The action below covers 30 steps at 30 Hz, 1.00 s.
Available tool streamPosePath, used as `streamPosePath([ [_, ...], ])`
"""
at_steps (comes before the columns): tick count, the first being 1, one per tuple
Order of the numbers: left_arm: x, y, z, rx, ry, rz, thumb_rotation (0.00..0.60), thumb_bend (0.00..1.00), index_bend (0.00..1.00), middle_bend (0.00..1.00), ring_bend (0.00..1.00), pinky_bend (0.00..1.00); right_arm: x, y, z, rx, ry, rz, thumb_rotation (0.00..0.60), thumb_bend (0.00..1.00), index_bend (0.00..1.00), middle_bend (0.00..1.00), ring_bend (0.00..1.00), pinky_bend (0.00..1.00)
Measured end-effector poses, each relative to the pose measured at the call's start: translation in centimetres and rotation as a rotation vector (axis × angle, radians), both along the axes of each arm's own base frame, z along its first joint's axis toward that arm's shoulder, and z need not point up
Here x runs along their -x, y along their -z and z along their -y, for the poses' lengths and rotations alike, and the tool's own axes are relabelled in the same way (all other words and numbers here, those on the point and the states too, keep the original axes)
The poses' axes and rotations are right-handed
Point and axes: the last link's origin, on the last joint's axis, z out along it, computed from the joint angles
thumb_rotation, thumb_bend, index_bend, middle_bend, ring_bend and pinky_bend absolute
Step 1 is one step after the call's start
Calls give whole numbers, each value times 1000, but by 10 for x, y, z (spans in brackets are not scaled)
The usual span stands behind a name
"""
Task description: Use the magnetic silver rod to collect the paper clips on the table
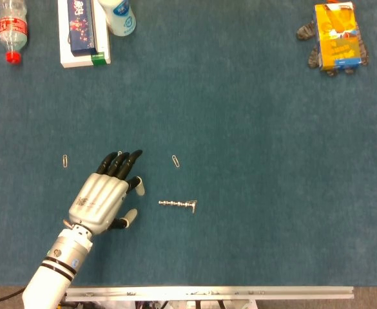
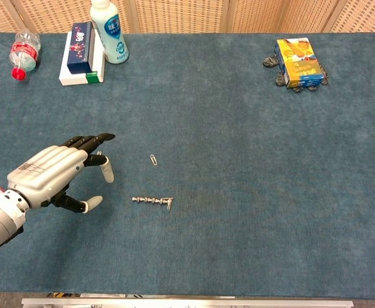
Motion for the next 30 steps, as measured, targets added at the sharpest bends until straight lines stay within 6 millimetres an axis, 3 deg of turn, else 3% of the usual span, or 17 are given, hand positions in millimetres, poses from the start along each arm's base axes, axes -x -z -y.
streamPosePath([
  [30,-11,9,3,23,1,-2,600,300,431,14,0,6,3,-7,-3,23,16,-5,600,369,241,156,0,9],
])
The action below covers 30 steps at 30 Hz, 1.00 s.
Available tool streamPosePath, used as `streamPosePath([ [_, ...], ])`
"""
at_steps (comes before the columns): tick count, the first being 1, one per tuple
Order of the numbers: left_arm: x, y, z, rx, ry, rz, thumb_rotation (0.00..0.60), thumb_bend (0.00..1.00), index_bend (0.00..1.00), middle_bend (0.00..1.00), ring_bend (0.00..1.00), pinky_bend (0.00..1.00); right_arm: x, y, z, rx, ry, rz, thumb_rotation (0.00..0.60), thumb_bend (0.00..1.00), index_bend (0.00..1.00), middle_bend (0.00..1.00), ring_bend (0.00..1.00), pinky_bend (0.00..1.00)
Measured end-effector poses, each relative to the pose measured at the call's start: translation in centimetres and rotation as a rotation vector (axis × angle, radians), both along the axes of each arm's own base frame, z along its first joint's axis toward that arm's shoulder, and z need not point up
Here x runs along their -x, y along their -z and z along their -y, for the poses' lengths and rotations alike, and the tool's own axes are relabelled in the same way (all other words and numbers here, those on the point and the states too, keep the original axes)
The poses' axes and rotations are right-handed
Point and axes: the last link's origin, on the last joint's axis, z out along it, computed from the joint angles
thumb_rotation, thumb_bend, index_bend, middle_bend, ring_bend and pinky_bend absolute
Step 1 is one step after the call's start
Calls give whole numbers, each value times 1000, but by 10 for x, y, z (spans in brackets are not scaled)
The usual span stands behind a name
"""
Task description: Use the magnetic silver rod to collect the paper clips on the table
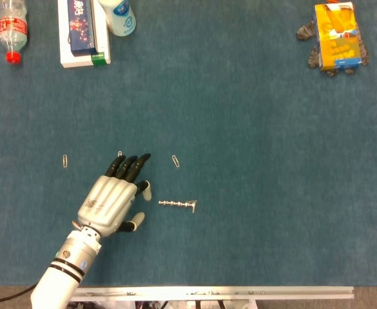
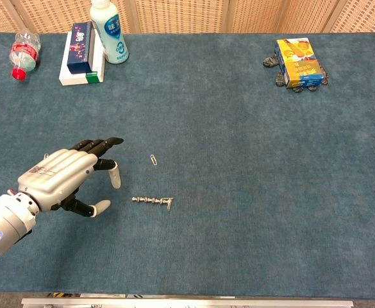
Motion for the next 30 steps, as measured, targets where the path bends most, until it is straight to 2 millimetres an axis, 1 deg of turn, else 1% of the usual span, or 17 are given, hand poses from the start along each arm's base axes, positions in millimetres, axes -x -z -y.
streamPosePath([
  [8,-4,11,-4,7,6,-2,600,300,429,14,0,4,7,-3,-2,8,11,11,600,369,241,156,0,9],
  [16,-1,20,-10,13,-3,-25,600,300,428,14,0,3,12,-4,-2,8,20,17,600,369,241,156,0,9],
  [30,-6,30,-12,25,-10,-35,600,300,430,14,0,3,16,-6,-4,16,26,27,600,369,241,156,0,9],
])
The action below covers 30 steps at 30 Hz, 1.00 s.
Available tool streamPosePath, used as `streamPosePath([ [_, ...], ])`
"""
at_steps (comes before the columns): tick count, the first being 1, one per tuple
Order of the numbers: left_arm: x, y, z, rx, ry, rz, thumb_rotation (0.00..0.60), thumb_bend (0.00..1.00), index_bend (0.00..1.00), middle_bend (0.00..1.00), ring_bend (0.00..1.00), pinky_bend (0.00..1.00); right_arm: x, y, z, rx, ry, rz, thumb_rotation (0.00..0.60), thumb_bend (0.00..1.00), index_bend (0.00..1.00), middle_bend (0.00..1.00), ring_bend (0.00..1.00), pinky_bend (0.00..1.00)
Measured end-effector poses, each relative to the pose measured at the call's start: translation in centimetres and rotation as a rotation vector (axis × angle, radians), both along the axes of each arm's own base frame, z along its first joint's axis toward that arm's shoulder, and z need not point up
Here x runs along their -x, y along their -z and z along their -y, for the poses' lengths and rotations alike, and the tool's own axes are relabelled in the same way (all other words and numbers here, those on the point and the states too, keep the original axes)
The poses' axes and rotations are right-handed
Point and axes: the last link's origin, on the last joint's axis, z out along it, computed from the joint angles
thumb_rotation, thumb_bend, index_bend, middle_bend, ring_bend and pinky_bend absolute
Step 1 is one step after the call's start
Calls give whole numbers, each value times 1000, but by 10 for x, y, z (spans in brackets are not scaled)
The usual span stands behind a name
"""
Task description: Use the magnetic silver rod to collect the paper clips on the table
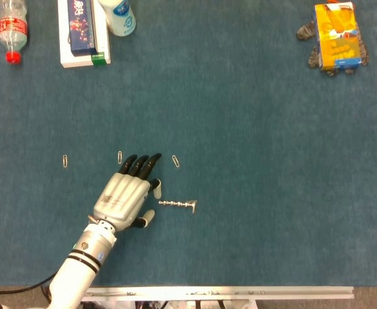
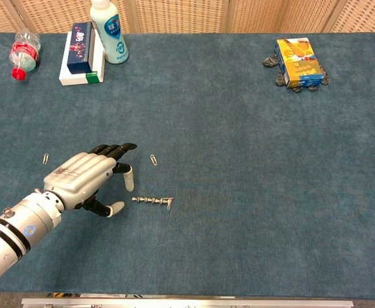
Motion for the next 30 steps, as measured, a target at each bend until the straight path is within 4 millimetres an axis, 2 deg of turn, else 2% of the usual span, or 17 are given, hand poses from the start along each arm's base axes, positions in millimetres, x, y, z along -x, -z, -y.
streamPosePath([
  [30,-8,15,-2,29,17,-5,600,296,430,18,0,2,6,-3,-1,7,3,16,600,369,241,156,0,9],
])
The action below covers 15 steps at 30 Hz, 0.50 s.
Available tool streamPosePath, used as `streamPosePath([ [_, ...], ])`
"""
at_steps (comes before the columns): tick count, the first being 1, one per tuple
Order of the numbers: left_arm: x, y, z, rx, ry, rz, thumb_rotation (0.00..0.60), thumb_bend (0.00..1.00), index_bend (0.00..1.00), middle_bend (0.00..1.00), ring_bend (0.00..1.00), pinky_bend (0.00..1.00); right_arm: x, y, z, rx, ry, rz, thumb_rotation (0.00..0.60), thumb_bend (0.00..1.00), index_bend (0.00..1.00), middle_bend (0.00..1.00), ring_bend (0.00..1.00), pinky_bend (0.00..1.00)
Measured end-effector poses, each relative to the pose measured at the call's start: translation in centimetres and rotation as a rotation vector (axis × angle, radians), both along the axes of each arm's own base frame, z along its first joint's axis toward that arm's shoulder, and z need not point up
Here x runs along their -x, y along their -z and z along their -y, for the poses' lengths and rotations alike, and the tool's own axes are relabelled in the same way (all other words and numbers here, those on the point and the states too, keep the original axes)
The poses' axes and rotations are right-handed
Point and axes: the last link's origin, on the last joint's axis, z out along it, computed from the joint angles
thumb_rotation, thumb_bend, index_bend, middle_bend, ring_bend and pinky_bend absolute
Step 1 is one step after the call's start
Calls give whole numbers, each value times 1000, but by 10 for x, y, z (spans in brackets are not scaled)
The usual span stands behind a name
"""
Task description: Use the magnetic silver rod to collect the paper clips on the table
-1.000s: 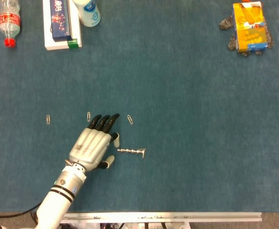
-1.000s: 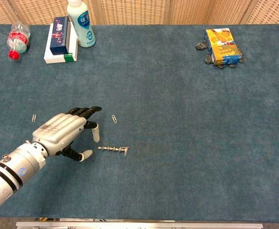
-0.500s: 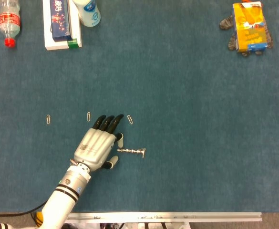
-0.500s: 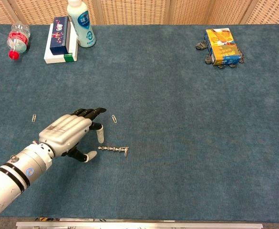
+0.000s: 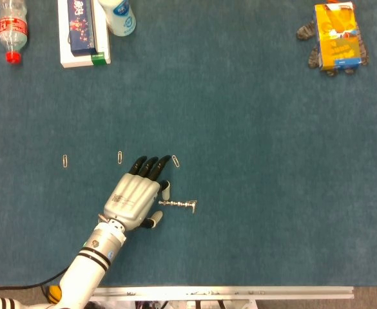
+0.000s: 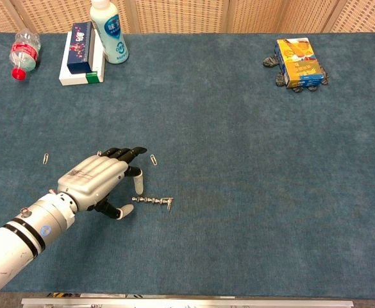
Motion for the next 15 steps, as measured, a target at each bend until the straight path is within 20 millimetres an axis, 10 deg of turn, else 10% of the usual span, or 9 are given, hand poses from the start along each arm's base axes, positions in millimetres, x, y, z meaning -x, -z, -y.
streamPosePath([
  [15,-2,6,-5,1,1,-6,600,248,440,19,0,2,2,-1,-2,3,4,5,600,369,241,156,0,9],
])
